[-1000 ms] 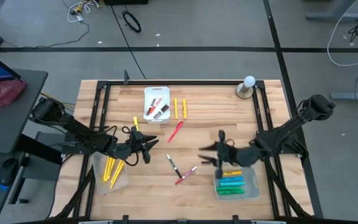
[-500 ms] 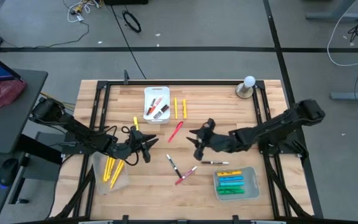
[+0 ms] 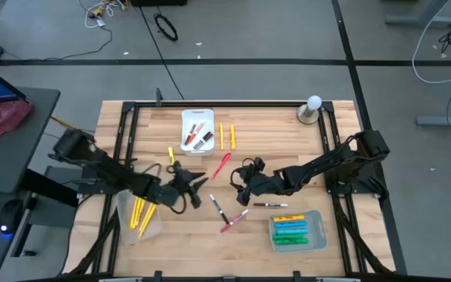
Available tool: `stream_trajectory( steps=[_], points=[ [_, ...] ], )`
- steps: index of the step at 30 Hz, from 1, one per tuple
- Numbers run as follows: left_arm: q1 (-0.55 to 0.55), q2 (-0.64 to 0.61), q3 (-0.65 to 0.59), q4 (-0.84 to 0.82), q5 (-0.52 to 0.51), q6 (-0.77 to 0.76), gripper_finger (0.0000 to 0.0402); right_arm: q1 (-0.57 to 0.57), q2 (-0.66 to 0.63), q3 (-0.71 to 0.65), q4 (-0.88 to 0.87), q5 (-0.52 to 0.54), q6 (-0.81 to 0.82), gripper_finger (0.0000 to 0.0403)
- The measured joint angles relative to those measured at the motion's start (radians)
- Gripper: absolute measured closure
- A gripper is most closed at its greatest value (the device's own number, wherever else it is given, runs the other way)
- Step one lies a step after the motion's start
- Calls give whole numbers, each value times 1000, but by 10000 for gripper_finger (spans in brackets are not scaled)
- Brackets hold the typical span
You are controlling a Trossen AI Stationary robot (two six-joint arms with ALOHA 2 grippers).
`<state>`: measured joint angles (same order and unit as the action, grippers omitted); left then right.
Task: Pick & Place Markers
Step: Put the pink pen into the transparent bin
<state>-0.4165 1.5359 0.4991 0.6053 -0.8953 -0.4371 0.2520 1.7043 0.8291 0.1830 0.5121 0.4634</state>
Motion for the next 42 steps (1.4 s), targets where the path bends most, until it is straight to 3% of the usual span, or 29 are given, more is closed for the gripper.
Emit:
stream_trajectory(
  steps=[4,11,18,21,25,31,36,42],
  points=[
    [45,135,107,-92,3,-45,299,17,-41,0,-60,1,1,138],
    [159,276,254,-364,147,-211,281,53,-121,0,-161,3,0,165],
    [236,340,286,-366,215,-207,221,65,-130,0,-150,29,-17,188],
    [254,355,286,-341,285,-182,218,66,-124,-1,-158,29,-16,195],
    [257,371,288,-332,303,-180,256,66,-124,0,-161,29,-16,201],
    [254,379,291,-336,319,-164,370,75,-124,0,-165,29,-16,206],
    [237,339,286,-368,341,-131,372,100,-124,0,-193,29,-15,207],
    [171,157,286,-484,325,-43,372,123,-124,0,-213,29,-10,206]
  ],
)
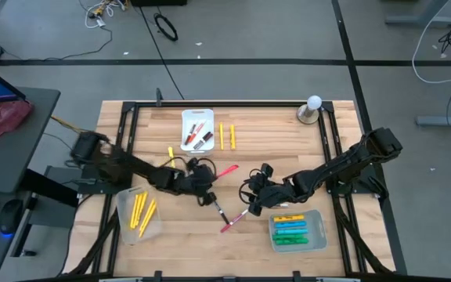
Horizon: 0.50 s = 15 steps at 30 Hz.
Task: Pick & Place Markers
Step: Put the pink pen into the transparent bin
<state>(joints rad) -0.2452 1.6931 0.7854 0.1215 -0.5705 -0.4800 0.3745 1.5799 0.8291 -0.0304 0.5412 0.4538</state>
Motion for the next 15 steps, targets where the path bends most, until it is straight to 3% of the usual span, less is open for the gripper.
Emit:
stream_trajectory(
  steps=[4,8,12,15],
  points=[
    [-110,-154,22,-201,-4,41,372,1,0,0,-3,0,0,206],
    [-294,-250,162,-561,-5,-58,372,1,0,0,-1,9,-12,206],
    [-464,-258,352,-995,0,-375,372,1,0,0,20,39,-26,206],
    [-578,-243,458,-1297,82,-698,372,1,0,0,40,53,-36,206]
  ],
)
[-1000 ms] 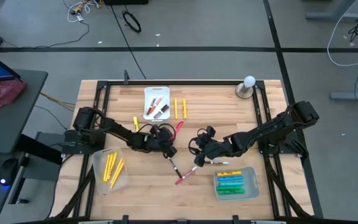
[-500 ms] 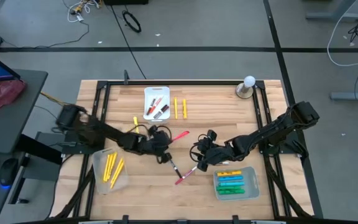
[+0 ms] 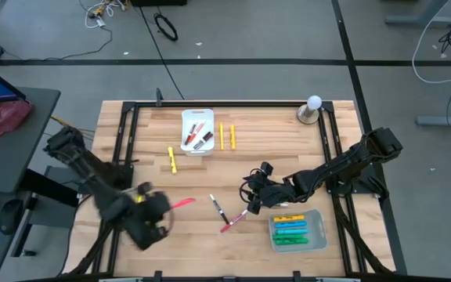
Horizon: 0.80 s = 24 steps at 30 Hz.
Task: Pick & Place Markers
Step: Put the pink pen into the transparent bin
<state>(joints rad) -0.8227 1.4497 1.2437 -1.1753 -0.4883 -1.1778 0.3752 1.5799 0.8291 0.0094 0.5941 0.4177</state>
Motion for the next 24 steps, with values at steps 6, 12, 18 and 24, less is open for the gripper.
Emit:
stream_trajectory(
  steps=[6,12,18,24],
  points=[
    [-203,5,51,-285,268,-603,371,0,0,0,26,0,-36,206],
    [-312,4,-31,-250,378,-863,362,-1,0,0,36,0,-54,206],
    [-309,4,-149,-167,403,-957,362,-2,0,0,58,0,-79,206],
    [-236,4,-278,-47,411,-945,344,-4,0,0,66,0,-86,206]
  ],
)
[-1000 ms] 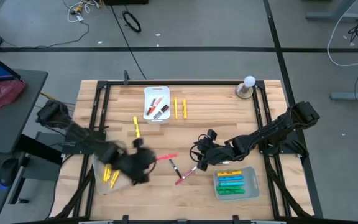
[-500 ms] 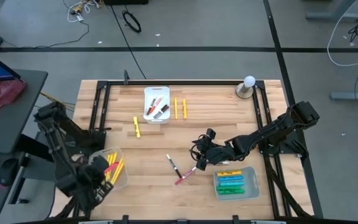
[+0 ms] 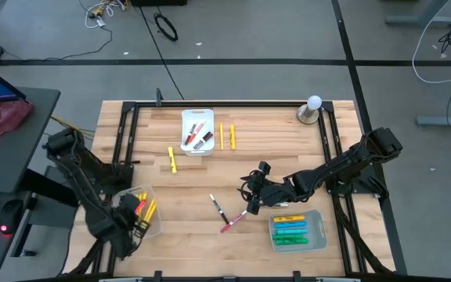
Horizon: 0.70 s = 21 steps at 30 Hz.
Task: Pick & Place Markers
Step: Put the pink pen into the transparent bin, then put the brown marker pen into the white bin
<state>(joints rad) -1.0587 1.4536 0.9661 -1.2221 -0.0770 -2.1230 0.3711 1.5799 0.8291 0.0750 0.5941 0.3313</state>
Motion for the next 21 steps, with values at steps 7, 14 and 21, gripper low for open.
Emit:
stream_trajectory(
  steps=[7,14,21],
  points=[
    [82,0,-93,63,-21,107,338,-3,0,0,-29,-48,11,206],
    [114,-3,-62,38,-65,238,295,-9,0,0,-102,-211,0,206],
    [133,-10,20,13,-144,396,221,-26,0,0,-198,-496,-24,197]
  ],
)
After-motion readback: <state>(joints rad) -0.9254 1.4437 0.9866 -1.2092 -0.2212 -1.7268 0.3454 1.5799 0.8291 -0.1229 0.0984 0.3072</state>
